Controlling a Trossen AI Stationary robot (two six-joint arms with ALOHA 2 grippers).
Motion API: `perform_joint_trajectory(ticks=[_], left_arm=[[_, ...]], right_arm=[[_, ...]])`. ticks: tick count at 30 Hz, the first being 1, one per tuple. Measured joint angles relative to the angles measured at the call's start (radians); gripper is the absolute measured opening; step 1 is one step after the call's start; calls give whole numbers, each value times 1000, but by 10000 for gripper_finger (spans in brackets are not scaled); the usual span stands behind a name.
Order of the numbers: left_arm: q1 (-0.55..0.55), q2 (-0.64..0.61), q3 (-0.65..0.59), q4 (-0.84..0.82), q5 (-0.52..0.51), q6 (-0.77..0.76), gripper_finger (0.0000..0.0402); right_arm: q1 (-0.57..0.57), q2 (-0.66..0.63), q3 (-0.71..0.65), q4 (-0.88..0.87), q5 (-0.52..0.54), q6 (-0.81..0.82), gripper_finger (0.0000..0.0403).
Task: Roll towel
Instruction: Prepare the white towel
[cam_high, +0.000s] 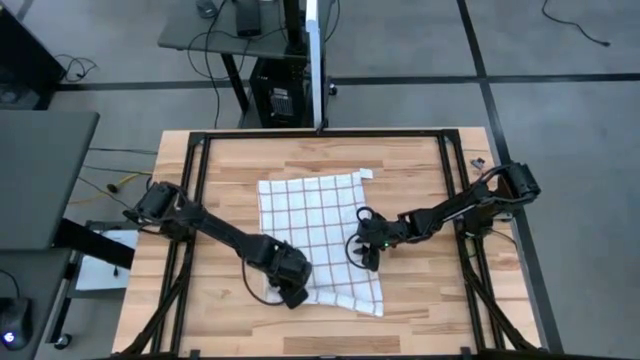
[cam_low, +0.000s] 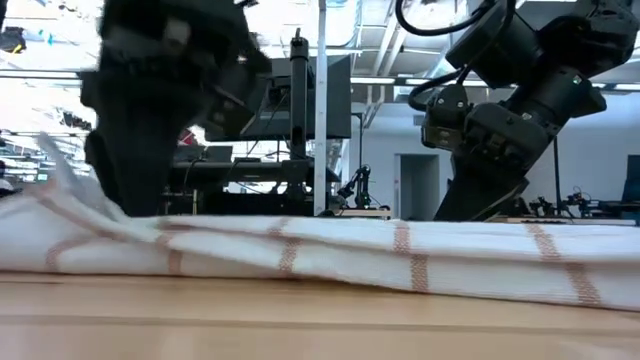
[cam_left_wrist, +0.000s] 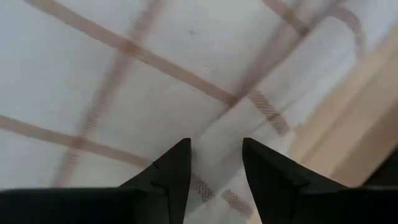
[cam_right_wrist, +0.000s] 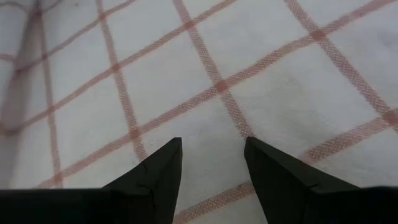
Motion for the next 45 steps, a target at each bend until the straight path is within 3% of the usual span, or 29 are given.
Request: perform_joint_trajectory(ticks=[8, 15, 20, 23, 26, 34, 38, 45], left_arm=[[-87, 0, 89, 24, -5, -28, 127], [-139, 0, 90, -102, -83, -99, 127], [-136, -1, 102, -99, -128, -81, 127], [-132, 6, 100, -118, -217, -46, 127], [-120, 18, 67, -126, -296, -48, 127], [-92, 28, -65, -54, -307, -22, 127], [-75, 27, -92, -67, -305, -19, 127], [-49, 29, -101, -75, -353, 144, 127]], right_arm=[[3, 1, 61, 11, -24, -113, 170], [2, 0, 94, 7, -35, -115, 170], [33, 0, 138, -37, -218, -116, 170], [88, 0, 145, -38, -278, -106, 170], [150, 14, 145, 18, -279, -66, 170], [247, 187, 163, 217, -245, 122, 170], [287, 237, 217, 240, -246, 219, 170], [312, 301, 251, 220, -216, 343, 170]])
